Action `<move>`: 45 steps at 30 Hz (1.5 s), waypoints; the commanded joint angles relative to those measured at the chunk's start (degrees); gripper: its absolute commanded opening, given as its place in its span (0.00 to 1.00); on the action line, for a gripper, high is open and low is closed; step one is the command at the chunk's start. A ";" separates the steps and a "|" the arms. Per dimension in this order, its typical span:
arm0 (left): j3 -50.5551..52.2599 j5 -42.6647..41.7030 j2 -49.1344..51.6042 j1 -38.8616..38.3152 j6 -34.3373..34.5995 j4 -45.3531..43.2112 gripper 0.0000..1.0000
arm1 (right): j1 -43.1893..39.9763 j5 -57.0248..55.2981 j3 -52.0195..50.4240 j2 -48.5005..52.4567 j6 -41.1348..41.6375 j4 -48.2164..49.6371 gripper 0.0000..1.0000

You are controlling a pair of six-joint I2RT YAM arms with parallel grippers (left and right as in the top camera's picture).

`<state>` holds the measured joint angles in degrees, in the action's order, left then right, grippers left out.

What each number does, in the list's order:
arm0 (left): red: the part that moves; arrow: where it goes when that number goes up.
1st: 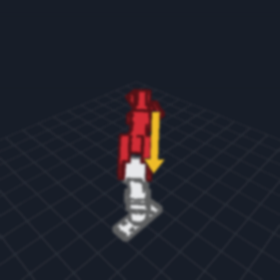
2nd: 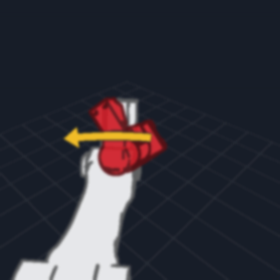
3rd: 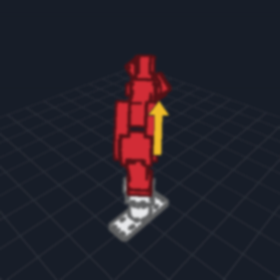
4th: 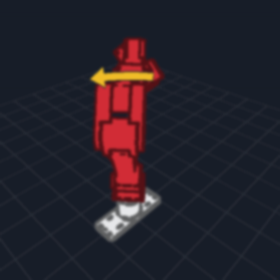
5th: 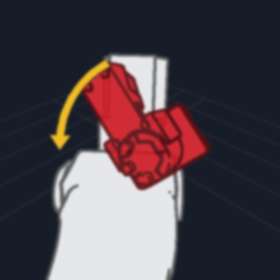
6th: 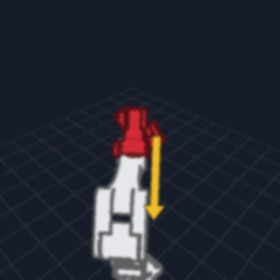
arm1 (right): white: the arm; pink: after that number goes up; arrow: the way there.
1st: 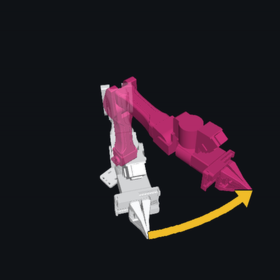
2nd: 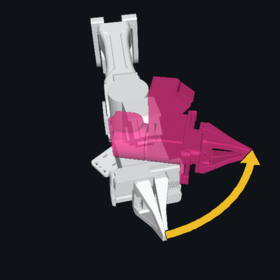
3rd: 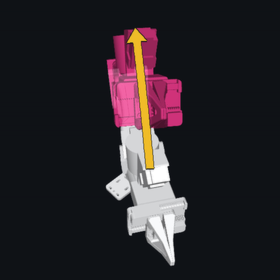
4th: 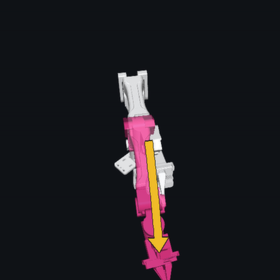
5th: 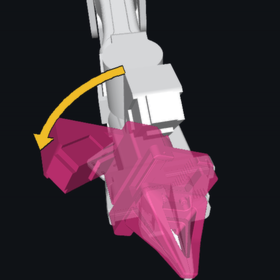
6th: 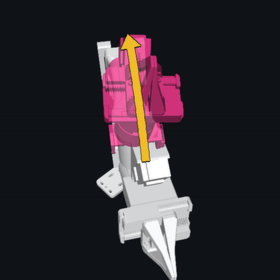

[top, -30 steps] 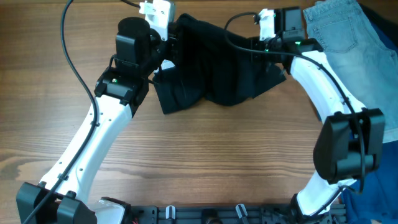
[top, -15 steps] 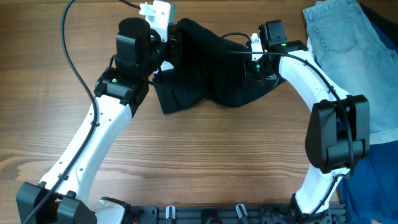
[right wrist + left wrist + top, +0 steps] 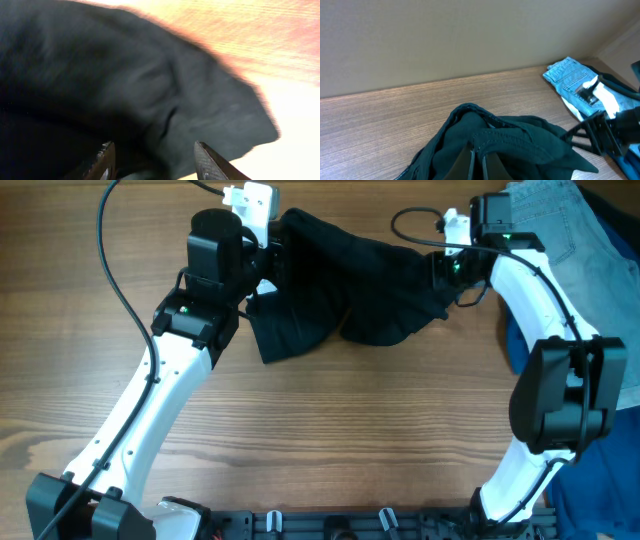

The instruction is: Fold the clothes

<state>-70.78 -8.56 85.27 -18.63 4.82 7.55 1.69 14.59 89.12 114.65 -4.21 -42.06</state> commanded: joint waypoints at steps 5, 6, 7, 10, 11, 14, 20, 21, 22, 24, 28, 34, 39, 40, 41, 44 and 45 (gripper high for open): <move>-1.44 0.76 -1.05 0.37 0.33 -0.24 0.04 | 4.66 3.26 1.29 -3.56 -4.83 -10.01 0.56; -1.44 0.76 -1.05 0.37 0.33 -0.20 0.04 | 4.74 3.26 1.29 -4.28 -4.63 -10.69 0.56; -1.44 0.76 -1.05 0.37 0.31 -0.13 0.04 | 4.72 3.28 1.29 -5.16 -4.66 -10.80 0.58; -1.46 0.98 -1.05 0.42 0.33 -0.17 0.04 | 4.74 1.07 1.25 -10.43 -4.90 -13.18 0.63; -1.44 0.98 -1.05 0.42 0.33 -0.15 0.04 | 4.74 -0.28 0.98 -11.34 -4.92 -14.12 0.64; -1.44 0.98 -1.05 0.42 0.33 -0.17 0.04 | 4.90 -2.82 -4.55 -12.57 -4.81 -14.51 0.64; -1.44 0.98 -1.05 0.42 0.33 -0.17 0.04 | 4.90 -3.26 -20.11 -12.55 -5.64 -0.24 0.64; -1.44 0.98 -1.05 0.42 0.33 -0.15 0.04 | 4.90 -3.34 -21.38 -12.55 -6.27 1.53 0.64; -1.44 0.98 -1.05 0.42 0.33 -0.15 0.04 | 4.90 -3.93 -22.10 -12.55 -6.19 2.91 0.65; -1.44 0.98 -1.05 0.42 0.33 -0.15 0.04 | 4.90 -4.79 -23.28 -12.52 -6.16 7.21 0.65; -1.44 0.96 -1.05 0.42 0.33 -0.11 0.04 | 4.90 -5.88 -25.90 -12.44 -6.19 14.62 0.68; -1.44 0.98 -1.05 0.42 0.33 0.07 0.04 | 4.90 -9.97 -26.91 -10.01 -7.54 19.71 0.68; -1.44 0.98 -1.05 0.42 0.33 0.07 0.04 | 4.87 -14.88 -26.91 -9.73 -5.68 26.47 0.54; -1.44 0.98 -1.05 0.42 0.33 0.07 0.04 | 4.87 -14.86 -26.91 -9.73 -5.64 26.84 0.45; -1.44 0.98 -1.05 0.42 0.33 0.07 0.04 | 4.87 -14.88 -26.88 -9.73 -5.42 27.17 0.34; -1.46 0.98 -1.07 0.42 0.33 -0.02 0.04 | 4.87 -15.10 -25.79 -10.29 -3.26 28.74 0.04; -1.46 1.25 -1.14 0.42 0.33 -0.52 0.04 | 4.87 -15.08 -24.30 -11.30 -3.28 27.91 0.04</move>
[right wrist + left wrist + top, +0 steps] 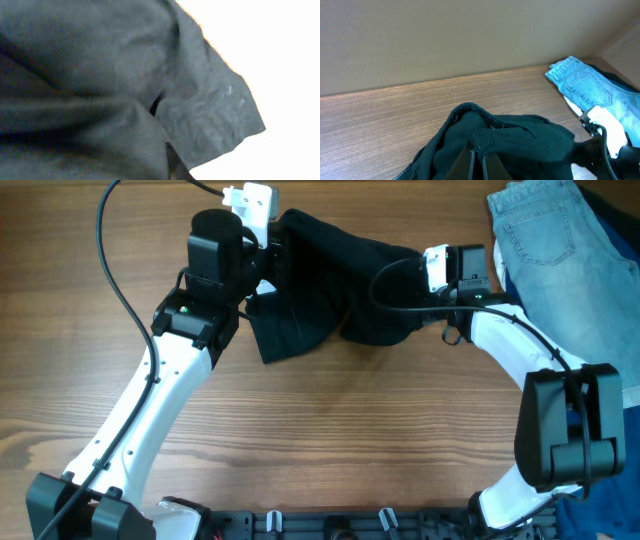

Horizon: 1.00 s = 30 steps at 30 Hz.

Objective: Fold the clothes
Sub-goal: 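Lift the shorts with both grippers and shake them out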

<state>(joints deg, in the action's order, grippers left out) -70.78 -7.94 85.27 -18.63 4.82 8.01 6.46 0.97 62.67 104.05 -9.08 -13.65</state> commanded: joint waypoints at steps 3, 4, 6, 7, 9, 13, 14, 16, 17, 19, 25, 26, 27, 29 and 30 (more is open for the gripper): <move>-2.05 2.51 -2.40 0.44 0.33 -2.71 0.04 | -0.11 -1.73 9.73 -5.18 1.16 -5.57 0.04; -2.86 2.93 -3.13 0.44 0.31 -2.78 0.04 | -0.37 -1.70 13.77 -7.10 0.85 -8.37 0.04; -5.53 2.91 -5.27 0.42 -0.66 -2.08 0.04 | -0.72 -1.75 22.36 -10.91 -0.13 -14.01 0.04; -6.58 2.93 -6.19 0.42 -1.49 -1.38 0.04 | -0.85 -1.68 26.99 -12.55 -1.29 -16.85 0.04; -9.16 4.02 -8.79 0.42 -1.95 1.60 0.04 | -1.22 -1.68 35.10 -15.15 -3.02 -22.29 0.04; -11.63 4.90 -14.36 0.42 -3.10 6.16 0.04 | -1.46 -1.66 45.62 -20.11 -3.67 -32.33 0.04; -11.89 4.98 -15.91 0.42 -3.10 7.21 0.04 | -1.46 -1.66 46.36 -21.24 -3.65 -33.79 0.04; -12.33 5.64 -18.53 0.42 -3.10 9.11 0.04 | -1.46 -1.68 46.95 -24.30 -3.61 -36.70 0.04; -12.79 6.38 -20.17 0.42 -3.10 10.54 0.04 | -1.46 -1.70 46.95 -25.88 -3.61 -37.81 0.04; -13.60 6.91 -22.62 0.42 -3.10 12.41 0.04 | -1.46 -1.68 46.95 -28.68 -3.56 -39.21 0.04; -16.81 6.93 -29.88 0.35 -3.06 16.68 0.04 | -1.49 -1.73 46.95 -38.34 -3.28 -40.63 0.04; -17.38 6.93 -30.84 0.35 -3.04 17.38 0.04 | -1.49 -1.90 46.95 -39.93 -3.13 -40.96 0.04; -17.70 6.93 -31.50 0.35 -2.91 17.73 0.04 | -1.49 -2.36 46.95 -41.07 -2.86 -41.16 0.04; -18.16 6.91 -32.63 0.35 -2.91 18.03 0.04 | -1.49 -2.75 46.95 -43.32 -2.93 -41.40 0.04; -18.18 6.88 -33.00 0.35 -2.91 18.01 0.04 | -1.49 -2.75 46.95 -44.17 -2.91 -41.29 0.04</move>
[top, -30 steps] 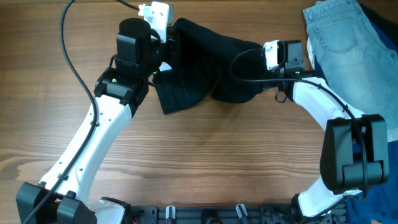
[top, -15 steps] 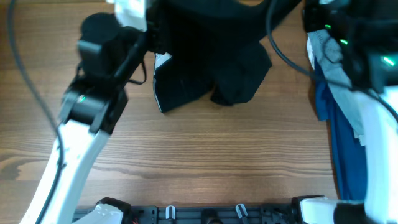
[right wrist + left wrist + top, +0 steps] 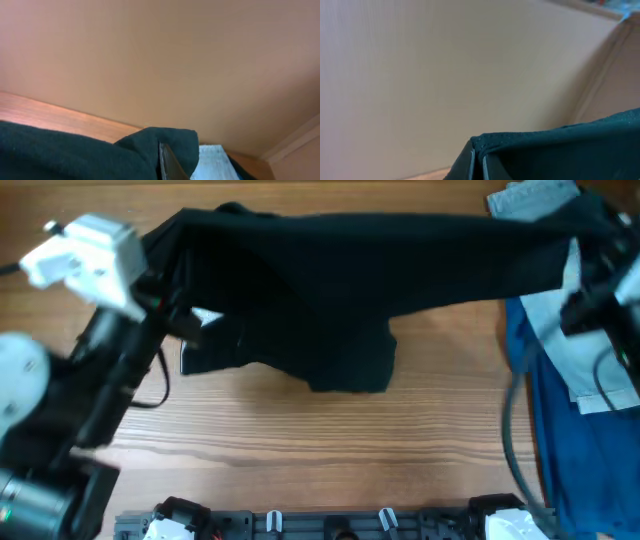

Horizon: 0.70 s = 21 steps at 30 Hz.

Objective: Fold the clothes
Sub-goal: 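Lift the shorts with both grippers and shake them out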

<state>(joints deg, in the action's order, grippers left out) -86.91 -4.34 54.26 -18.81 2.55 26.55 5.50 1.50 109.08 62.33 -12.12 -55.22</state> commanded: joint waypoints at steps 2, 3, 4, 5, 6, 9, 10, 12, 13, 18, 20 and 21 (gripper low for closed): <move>-2.05 3.23 -1.99 0.55 -0.63 -0.52 0.04 | -0.52 -3.26 0.52 -2.97 0.11 0.81 0.04; -2.05 3.26 -1.49 0.55 -0.68 -0.57 0.04 | -0.52 -3.26 0.52 -2.75 0.11 1.44 0.04; -2.05 3.41 -0.92 0.55 -0.79 -0.61 0.04 | -0.52 -3.28 0.52 -2.29 0.00 1.81 0.04; -2.05 3.58 -0.04 0.55 -0.85 -0.76 0.04 | -0.52 -3.26 0.52 -1.20 -0.50 2.56 0.04; -2.05 3.91 1.66 0.55 -0.87 -1.07 0.04 | -0.52 -3.23 0.52 0.57 -1.44 3.41 0.04; -2.05 4.04 8.90 0.59 -2.36 -3.21 0.04 | -0.52 -2.34 0.52 8.39 -1.55 6.58 0.04; -2.05 4.37 12.92 0.68 -2.38 -4.63 0.04 | -0.52 -1.51 0.52 12.59 -2.45 8.00 0.04; -2.05 5.60 17.92 0.72 -2.40 -6.45 0.04 | -0.52 -1.51 0.52 18.08 -2.78 9.64 0.04; -2.05 6.80 20.11 0.72 -2.43 -7.32 0.04 | -0.52 -1.51 0.52 20.59 -2.82 10.43 0.04; -2.05 10.23 31.26 1.44 -3.87 -12.74 0.04 | -0.52 -0.17 0.52 33.55 -2.80 16.17 0.04; -2.05 10.23 35.19 2.43 -3.85 -15.21 0.04 | -0.52 -0.15 0.52 38.27 -2.67 21.03 0.04; -2.05 10.25 37.29 3.10 -3.82 -16.61 0.04 | -0.52 -0.17 0.52 39.93 -2.69 22.67 0.04</move>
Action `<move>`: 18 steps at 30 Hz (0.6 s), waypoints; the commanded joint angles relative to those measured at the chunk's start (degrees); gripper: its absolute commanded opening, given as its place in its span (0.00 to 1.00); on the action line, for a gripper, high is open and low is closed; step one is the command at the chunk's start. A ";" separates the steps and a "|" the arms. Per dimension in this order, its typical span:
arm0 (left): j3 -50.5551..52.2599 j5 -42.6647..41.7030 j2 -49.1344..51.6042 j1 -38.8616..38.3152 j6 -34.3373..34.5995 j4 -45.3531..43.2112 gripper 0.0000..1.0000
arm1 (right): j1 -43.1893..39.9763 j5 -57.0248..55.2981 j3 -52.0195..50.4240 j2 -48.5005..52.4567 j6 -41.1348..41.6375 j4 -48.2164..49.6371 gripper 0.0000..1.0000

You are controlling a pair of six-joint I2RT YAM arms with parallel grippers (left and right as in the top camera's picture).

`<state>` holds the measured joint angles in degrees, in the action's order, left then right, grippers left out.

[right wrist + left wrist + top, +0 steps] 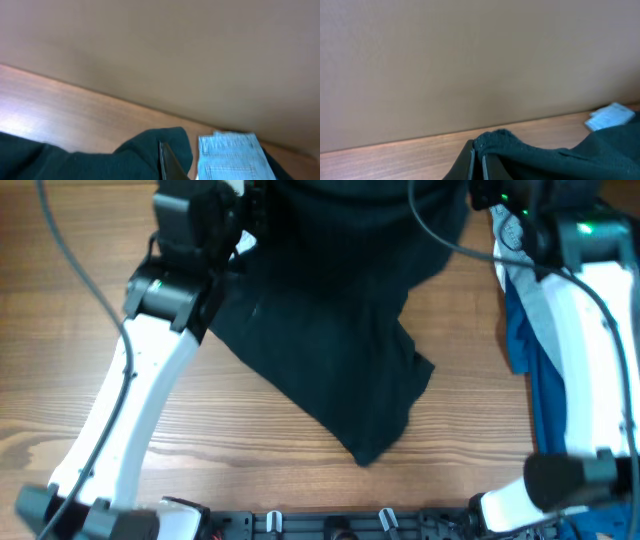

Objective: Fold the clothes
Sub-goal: 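Lift the shorts with both grippers and shake them out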

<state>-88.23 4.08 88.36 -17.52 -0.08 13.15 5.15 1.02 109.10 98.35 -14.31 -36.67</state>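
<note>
A black garment hangs from both grippers at the table's far edge and trails down toward the front, its lower end on the wood. My left gripper is shut on a bunched corner of the dark cloth. My right gripper is shut on another corner of the cloth. In the overhead view the left arm comes up from the lower left. The right arm runs along the right side.
Folded light-blue jeans lie at the far right, beside the right gripper. A blue cloth and a pale garment lie along the table's right edge. A plain beige wall backs the table.
Both grippers, still shut on the garment, have moved closer together at the far edge. The cloth, stretched wide and high then, now hangs narrower with its lower end lying toward the front.
The garment lay bunched at the back, left gripper shut on it, right gripper open at its edge. Then the right gripper had shut on a corner. Then both held it spread wide above the table. Now it hangs from both, draped forward.
</note>
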 commanded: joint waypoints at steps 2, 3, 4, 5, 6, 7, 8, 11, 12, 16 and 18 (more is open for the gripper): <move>-0.74 1.84 5.64 2.99 -1.20 -4.20 0.04 | -0.17 0.35 0.50 6.58 -0.50 5.77 0.04; -0.74 1.81 6.36 3.39 -1.18 -4.20 0.04 | -0.17 0.33 0.50 7.45 -0.44 5.77 0.04; -0.74 1.84 6.93 3.78 -1.18 -4.11 0.04 | -0.20 0.31 0.48 7.98 0.26 5.53 0.04; -0.74 1.86 7.06 3.96 -1.20 -3.98 0.04 | -0.20 0.33 0.48 7.98 1.03 5.29 0.04; -0.74 1.88 7.02 4.04 -1.20 -4.04 0.04 | -0.20 0.55 0.50 7.87 1.09 5.18 0.04; -0.74 2.05 6.51 4.04 -1.20 -4.46 0.04 | -0.20 0.48 0.50 7.13 1.53 5.05 0.04; -0.74 2.05 5.70 4.04 -1.20 -4.79 0.04 | -0.20 0.48 0.50 6.01 2.19 4.37 0.04; -0.74 2.01 1.18 4.00 -1.20 -4.31 0.04 | -0.20 0.46 0.50 0.55 3.89 0.90 0.04; -0.74 2.03 -0.15 3.85 -1.20 -3.82 0.04 | -0.20 0.48 0.50 -1.84 4.00 -0.39 0.04; -0.74 1.75 -10.93 1.14 -0.98 1.01 0.04 | -0.20 0.28 0.50 -15.28 3.93 -6.12 0.04; -0.74 1.77 -17.00 -1.20 -1.01 3.61 0.04 | -0.20 0.22 0.50 -22.21 3.80 -8.41 0.04</move>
<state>-88.23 4.93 82.50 -15.51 -0.36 15.09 5.17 1.32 108.88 88.64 -11.62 -43.40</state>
